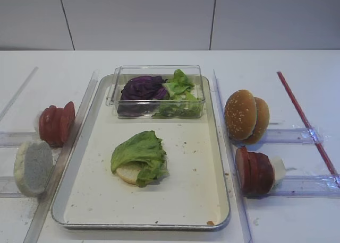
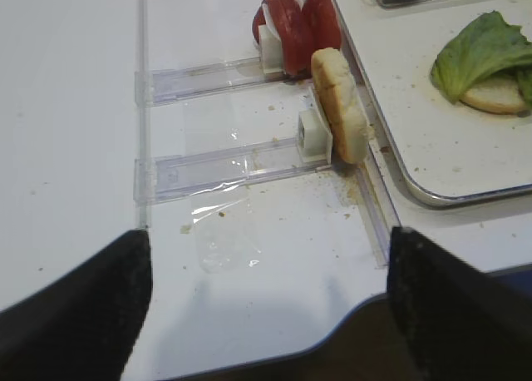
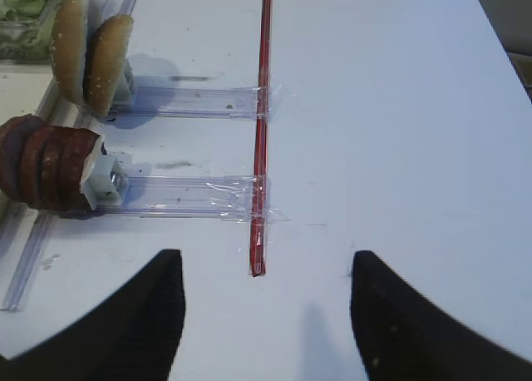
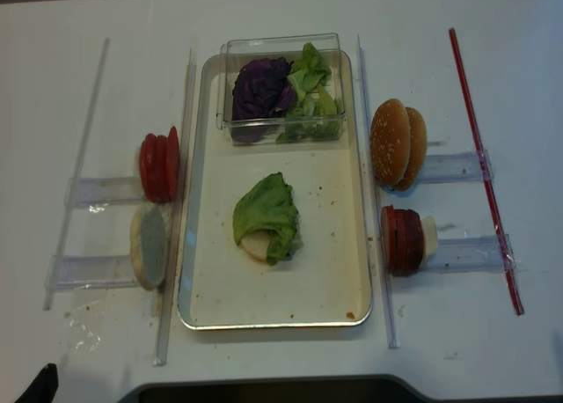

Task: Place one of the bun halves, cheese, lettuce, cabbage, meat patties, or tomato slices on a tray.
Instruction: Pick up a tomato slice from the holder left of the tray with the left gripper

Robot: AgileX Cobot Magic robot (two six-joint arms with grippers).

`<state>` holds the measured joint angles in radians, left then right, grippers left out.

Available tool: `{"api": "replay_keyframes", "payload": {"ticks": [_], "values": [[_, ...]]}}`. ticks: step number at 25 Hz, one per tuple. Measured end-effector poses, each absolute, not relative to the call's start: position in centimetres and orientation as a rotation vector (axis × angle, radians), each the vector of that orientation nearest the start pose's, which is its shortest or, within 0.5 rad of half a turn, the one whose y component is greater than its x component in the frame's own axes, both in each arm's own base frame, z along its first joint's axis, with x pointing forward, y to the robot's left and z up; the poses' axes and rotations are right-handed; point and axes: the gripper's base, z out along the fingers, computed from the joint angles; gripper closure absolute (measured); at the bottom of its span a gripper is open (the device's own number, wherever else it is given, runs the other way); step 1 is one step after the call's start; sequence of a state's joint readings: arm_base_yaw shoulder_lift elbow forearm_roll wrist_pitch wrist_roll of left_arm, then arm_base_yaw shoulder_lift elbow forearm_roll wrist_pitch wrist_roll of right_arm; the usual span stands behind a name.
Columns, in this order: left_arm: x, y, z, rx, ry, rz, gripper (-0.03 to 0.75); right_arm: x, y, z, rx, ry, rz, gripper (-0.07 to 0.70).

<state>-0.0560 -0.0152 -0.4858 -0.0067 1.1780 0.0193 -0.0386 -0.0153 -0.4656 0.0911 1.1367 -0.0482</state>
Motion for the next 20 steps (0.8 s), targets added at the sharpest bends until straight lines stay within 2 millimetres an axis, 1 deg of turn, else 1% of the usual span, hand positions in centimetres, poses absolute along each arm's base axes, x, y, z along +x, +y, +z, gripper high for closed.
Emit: {"api": "replay_keyframes", "payload": {"ticks": [20], "values": [[-1.1, 0.0, 26.41, 0.082, 2.159, -0.029, 0.181, -0.67, 0.78, 26.19, -0.018, 2.136, 0.06, 0.176]]}}
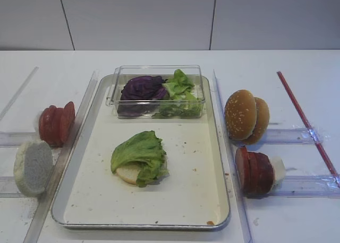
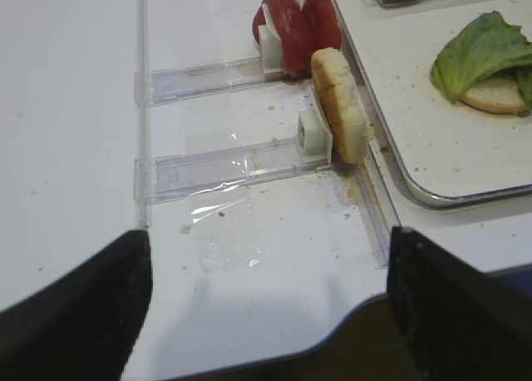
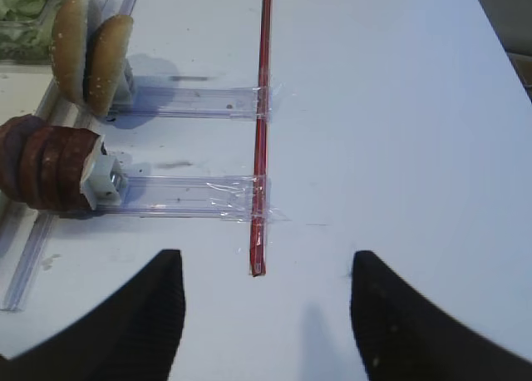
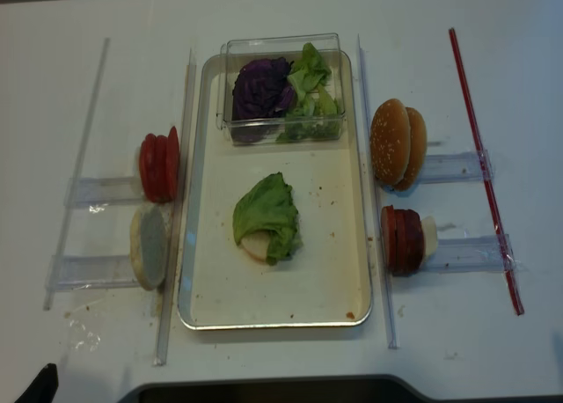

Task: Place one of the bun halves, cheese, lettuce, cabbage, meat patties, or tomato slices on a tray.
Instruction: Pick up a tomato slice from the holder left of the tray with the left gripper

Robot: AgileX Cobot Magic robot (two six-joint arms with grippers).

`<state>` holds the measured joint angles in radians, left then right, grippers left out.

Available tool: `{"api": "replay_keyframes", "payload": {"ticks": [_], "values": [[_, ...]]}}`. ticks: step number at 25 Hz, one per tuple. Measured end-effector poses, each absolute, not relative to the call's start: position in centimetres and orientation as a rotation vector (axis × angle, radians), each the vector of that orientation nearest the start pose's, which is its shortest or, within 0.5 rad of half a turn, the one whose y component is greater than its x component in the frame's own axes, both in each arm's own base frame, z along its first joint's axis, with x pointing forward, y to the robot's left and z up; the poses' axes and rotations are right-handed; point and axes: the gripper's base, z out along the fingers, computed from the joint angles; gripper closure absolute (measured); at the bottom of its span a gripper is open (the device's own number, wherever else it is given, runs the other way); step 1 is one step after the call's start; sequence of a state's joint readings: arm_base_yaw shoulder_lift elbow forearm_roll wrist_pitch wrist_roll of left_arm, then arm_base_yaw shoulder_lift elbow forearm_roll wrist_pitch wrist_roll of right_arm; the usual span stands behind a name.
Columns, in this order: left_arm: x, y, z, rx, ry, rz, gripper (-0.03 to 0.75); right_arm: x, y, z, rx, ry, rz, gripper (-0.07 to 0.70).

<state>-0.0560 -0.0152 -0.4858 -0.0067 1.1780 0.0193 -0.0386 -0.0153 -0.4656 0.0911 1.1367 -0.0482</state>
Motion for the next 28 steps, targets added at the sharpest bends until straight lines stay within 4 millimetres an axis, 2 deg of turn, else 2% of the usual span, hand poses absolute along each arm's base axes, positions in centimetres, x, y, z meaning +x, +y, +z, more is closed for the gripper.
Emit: {"api": "replay_keyframes", "payload": {"ticks": [24, 28], "values": [[-1.1, 0.0, 26.41, 0.08, 2.159, -0.031, 0.181, -0.67, 0.78, 26.19, -0.014, 2.136, 0.058, 0.176], [-1.04, 0.06, 27.11, 0.076, 2.103, -0.024, 0.189, -0.66, 0.78, 26.19, -0.011, 2.136, 0.056, 0.176]]}}
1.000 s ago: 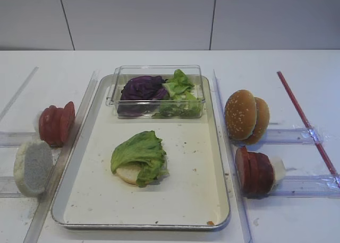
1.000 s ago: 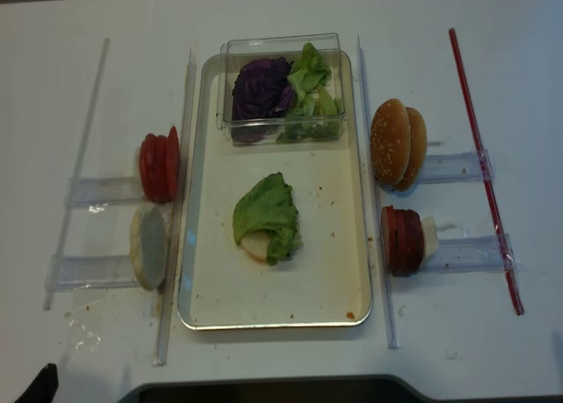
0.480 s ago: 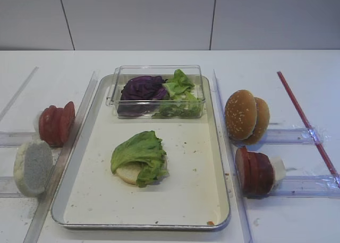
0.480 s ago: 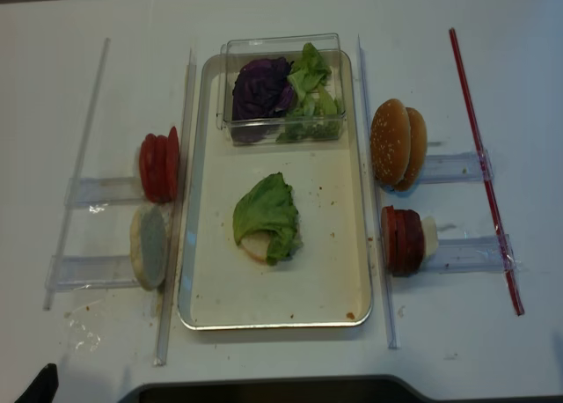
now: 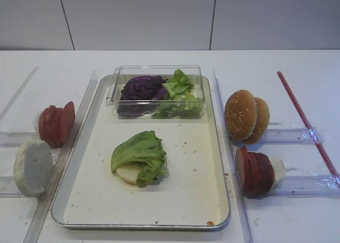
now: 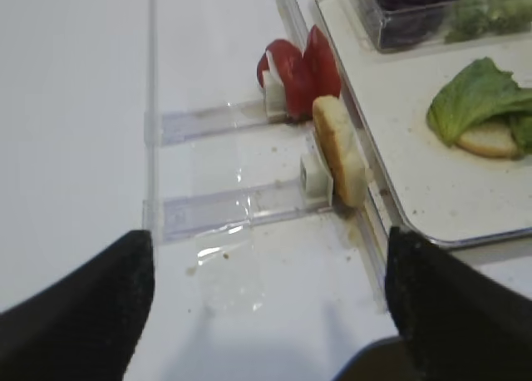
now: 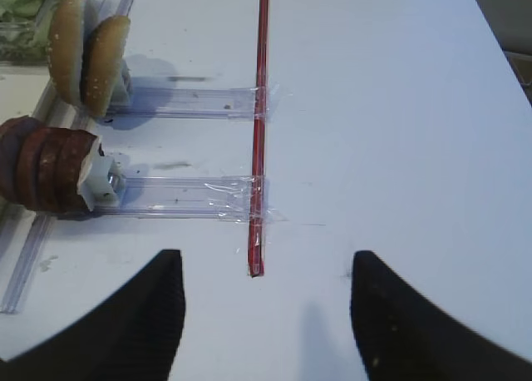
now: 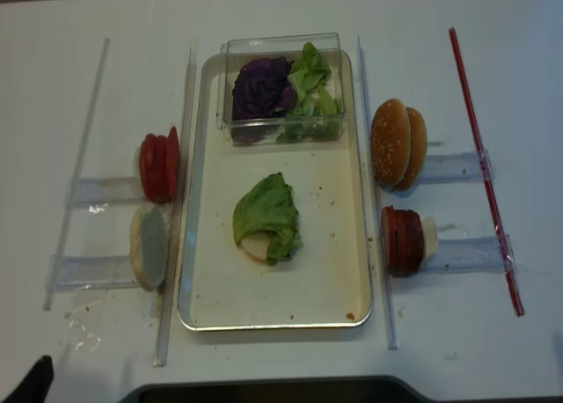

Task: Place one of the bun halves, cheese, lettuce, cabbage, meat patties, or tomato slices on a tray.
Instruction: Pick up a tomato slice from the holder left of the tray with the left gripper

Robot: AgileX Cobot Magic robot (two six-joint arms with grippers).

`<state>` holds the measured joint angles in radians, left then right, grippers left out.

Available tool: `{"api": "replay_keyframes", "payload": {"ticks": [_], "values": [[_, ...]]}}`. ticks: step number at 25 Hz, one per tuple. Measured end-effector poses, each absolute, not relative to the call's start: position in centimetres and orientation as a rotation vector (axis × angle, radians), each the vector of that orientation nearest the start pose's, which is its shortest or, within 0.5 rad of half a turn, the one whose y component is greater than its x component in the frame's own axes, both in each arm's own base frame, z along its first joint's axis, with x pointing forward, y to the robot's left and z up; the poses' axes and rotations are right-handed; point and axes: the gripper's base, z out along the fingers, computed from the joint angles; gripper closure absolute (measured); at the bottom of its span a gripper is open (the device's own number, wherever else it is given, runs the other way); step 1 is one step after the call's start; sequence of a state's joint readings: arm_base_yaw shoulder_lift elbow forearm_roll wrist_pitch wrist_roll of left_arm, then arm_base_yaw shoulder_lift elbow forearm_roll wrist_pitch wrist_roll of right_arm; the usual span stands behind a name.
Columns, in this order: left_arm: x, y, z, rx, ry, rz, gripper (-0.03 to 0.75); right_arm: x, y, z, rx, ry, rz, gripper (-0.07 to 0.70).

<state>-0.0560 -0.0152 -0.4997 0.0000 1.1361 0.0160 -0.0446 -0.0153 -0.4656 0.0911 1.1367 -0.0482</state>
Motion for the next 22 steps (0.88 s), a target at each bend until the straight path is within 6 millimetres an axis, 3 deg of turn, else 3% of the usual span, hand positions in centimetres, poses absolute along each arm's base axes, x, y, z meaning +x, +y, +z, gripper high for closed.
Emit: {"api": "replay_keyframes", "payload": {"ticks": [16, 22], "values": [[-2.7, 0.1, 32.1, 0.067, 1.84, -0.036, 0.209, -0.7, 0.8, 26.2, -0.009, 2.136, 0.058, 0.176], [-1.7, 0.0, 35.3, 0.067, 1.861, -0.036, 0.213, -0.7, 0.8, 26.2, -0.009, 2.136, 0.058, 0.176]]}}
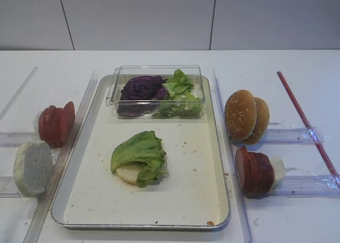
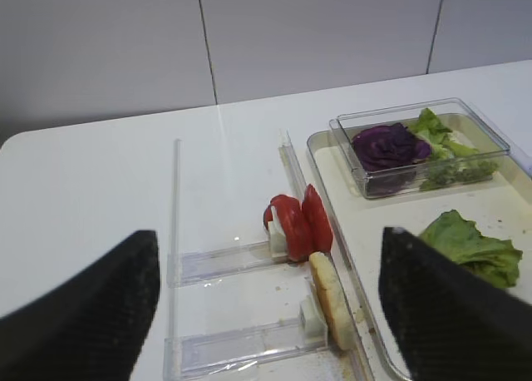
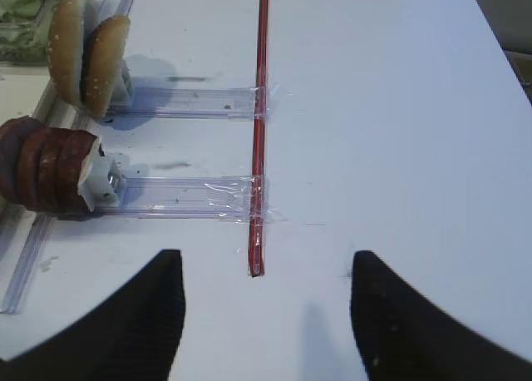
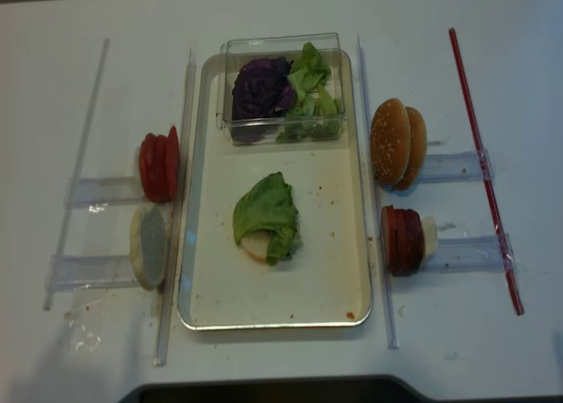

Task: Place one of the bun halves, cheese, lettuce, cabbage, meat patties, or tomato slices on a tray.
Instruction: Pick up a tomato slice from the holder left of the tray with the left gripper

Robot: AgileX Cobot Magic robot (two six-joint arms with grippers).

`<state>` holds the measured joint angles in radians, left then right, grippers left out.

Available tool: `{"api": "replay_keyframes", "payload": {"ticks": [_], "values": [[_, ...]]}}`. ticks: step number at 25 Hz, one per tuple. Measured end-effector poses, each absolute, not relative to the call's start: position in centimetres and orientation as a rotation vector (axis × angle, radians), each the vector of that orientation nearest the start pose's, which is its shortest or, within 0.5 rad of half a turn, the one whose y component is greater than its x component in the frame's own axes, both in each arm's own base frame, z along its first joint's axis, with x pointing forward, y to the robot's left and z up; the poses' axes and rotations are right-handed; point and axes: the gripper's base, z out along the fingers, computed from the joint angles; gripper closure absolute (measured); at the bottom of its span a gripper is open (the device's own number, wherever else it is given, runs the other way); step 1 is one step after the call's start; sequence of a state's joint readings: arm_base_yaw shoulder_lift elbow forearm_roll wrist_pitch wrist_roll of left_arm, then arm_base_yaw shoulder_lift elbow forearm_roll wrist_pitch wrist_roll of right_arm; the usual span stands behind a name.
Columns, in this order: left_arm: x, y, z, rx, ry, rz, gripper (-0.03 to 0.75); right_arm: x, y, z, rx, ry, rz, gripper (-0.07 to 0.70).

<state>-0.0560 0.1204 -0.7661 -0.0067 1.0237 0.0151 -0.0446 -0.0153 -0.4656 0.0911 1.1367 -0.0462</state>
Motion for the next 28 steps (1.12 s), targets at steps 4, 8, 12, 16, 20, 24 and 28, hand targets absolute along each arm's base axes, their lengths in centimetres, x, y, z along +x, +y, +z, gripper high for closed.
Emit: {"api": "replay_keyframes", "payload": {"ticks": [4, 8, 12, 16, 20, 24, 28], "values": [[-1.0, 0.0, 36.8, 0.112, 1.911, -0.069, 0.224, -0.7, 0.8, 26.2, -0.009, 2.136, 0.058, 0.176], [0.1, -0.1, 37.6, 0.17, 1.999, -0.102, 0.231, -0.7, 0.8, 26.2, -0.009, 2.136, 0.058, 0.176], [1.9, -0.5, 38.3, 0.209, 2.078, -0.121, 0.233, -0.7, 0.8, 26.2, -0.009, 2.136, 0.058, 0.176], [4.0, -1.1, 38.4, 0.25, 2.185, -0.148, 0.234, -0.7, 0.8, 26.2, -0.009, 2.136, 0.058, 0.177], [6.1, -2.1, 38.5, 0.308, 2.321, -0.196, 0.234, -0.7, 0.8, 26.2, -0.009, 2.136, 0.058, 0.177], [8.6, -3.0, 39.1, 0.34, 2.396, -0.205, 0.234, -0.7, 0.8, 26.2, -0.009, 2.136, 0.058, 0.177], [10.9, -3.6, 39.4, 0.334, 2.448, -0.21, 0.234, -0.7, 0.8, 26.2, -0.009, 2.136, 0.058, 0.177]]}}
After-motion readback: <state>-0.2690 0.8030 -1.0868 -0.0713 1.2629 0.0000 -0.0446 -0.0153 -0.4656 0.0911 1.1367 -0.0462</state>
